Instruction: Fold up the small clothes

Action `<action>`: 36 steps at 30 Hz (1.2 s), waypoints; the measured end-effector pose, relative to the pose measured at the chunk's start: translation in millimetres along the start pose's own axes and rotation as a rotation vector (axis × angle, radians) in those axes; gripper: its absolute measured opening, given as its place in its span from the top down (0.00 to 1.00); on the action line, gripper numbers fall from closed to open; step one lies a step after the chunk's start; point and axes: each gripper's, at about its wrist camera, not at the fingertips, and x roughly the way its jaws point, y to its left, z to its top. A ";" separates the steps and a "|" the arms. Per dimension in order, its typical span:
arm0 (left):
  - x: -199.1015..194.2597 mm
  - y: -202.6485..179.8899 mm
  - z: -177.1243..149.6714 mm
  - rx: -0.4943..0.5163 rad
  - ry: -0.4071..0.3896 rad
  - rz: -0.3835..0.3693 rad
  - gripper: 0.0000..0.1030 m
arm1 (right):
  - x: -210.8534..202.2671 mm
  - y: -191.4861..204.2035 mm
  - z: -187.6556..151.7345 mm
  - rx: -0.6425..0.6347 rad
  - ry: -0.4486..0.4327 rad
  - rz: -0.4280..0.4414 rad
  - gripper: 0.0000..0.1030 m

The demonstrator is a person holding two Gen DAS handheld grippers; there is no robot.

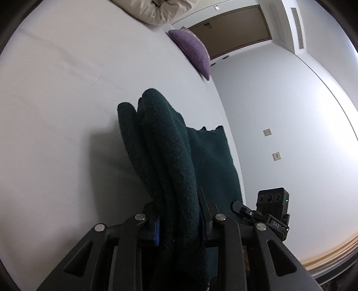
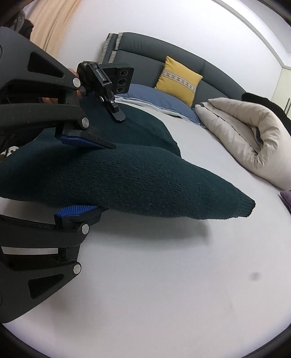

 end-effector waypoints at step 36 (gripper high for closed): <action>-72.2 -160.3 -152.0 0.695 -0.726 0.736 0.00 | -160.5 49.2 -156.1 -0.214 -0.439 -0.431 0.53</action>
